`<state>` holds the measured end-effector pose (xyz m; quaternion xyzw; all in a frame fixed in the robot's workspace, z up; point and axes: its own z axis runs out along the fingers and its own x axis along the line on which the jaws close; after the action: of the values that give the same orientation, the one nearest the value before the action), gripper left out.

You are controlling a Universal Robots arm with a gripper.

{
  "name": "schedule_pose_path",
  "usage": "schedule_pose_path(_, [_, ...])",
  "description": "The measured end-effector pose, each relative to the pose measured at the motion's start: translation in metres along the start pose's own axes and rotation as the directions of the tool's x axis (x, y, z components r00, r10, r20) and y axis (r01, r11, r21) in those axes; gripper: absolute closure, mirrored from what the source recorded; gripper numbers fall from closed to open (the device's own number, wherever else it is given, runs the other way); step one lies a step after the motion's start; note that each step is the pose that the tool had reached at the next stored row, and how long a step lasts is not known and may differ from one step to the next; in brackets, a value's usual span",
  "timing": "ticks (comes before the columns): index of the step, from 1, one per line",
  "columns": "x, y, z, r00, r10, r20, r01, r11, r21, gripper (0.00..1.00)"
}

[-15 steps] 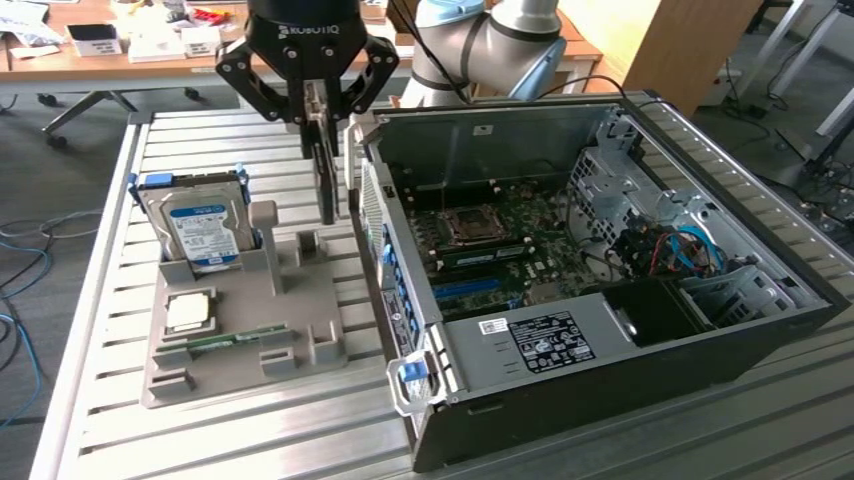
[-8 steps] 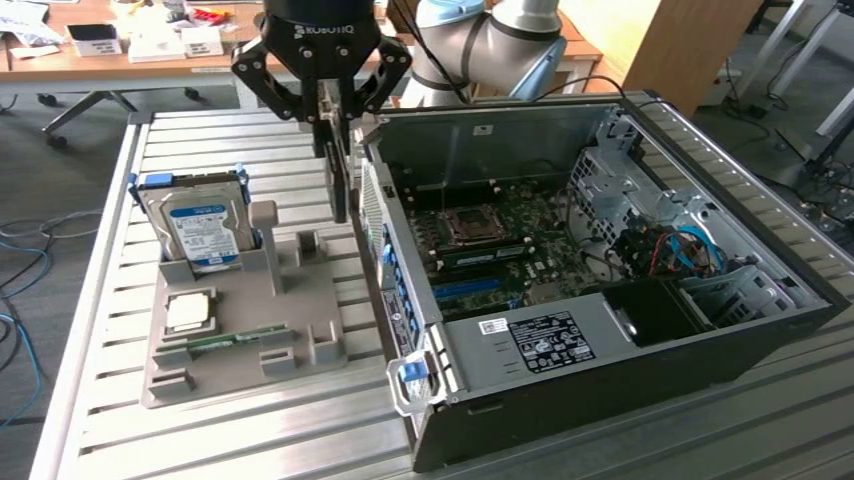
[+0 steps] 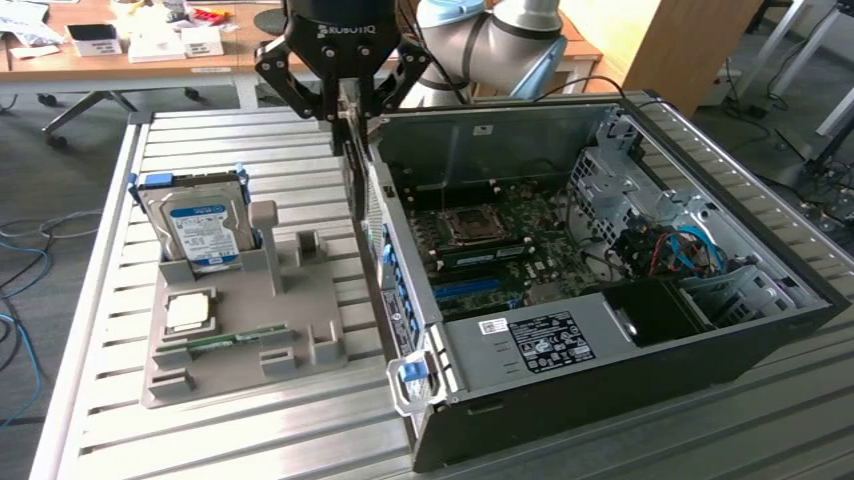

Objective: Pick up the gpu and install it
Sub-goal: 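Pick up the gpu and move the gpu toward the slot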

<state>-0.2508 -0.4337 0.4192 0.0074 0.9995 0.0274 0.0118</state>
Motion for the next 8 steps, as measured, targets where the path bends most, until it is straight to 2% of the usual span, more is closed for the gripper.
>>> schedule_pose_path(8, [-0.016, 0.0002, 0.0004, 1.0, 0.0, 0.0001, 0.0, 1.0, -0.0006, 0.73])
